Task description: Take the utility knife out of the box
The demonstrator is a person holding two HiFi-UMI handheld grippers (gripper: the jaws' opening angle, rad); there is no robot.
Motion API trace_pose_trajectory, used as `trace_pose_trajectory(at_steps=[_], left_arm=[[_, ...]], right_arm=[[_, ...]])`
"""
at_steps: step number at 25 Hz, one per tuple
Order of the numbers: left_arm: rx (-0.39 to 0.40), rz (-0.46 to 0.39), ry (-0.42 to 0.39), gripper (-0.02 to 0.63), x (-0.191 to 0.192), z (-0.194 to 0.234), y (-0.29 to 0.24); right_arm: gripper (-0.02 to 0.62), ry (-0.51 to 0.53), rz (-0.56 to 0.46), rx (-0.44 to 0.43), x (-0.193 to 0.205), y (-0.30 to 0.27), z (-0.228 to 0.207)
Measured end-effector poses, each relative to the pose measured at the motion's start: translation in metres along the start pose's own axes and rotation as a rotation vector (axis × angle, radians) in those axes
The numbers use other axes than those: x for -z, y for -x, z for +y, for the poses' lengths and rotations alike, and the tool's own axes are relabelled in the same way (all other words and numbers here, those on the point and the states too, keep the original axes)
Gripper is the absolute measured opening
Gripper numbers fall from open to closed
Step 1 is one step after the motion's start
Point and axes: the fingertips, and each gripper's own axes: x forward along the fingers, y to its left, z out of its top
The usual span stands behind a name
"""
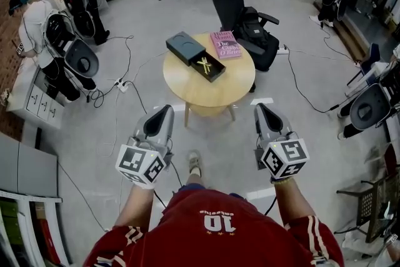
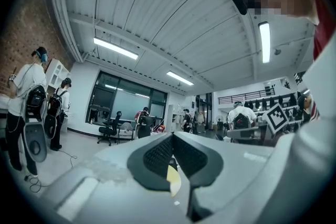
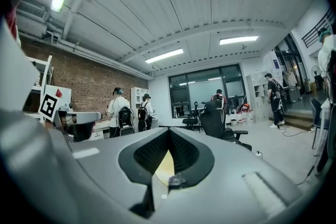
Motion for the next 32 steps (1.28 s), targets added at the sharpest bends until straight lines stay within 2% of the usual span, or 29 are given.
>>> trace_pose_trajectory(at_steps=[7, 16, 20, 32], left_arm=[[-0.007, 0.012, 0.011, 0.003, 0.007, 0.017, -0.019], [0.025, 0.031, 0.02, 0.005, 0.008, 0.048, -0.068], [0.042, 0.036, 0.002, 0.004, 0.003, 0.067, -0.097], [0.072, 0.008, 0.02, 0.005, -0.013, 0.134, -0.167]], right_arm=[[0.0, -0.015, 0.058, -0.002, 0.011, -0.026, -0.013], [0.0, 0.005, 0.138, -0.035, 0.017, -0.082, -0.022], [0.0, 0.005, 0.156, -0.045, 0.017, -0.114, -0.029], [0.0, 0.052, 0.179, -0.045, -0.001, -0.2, -0.042]])
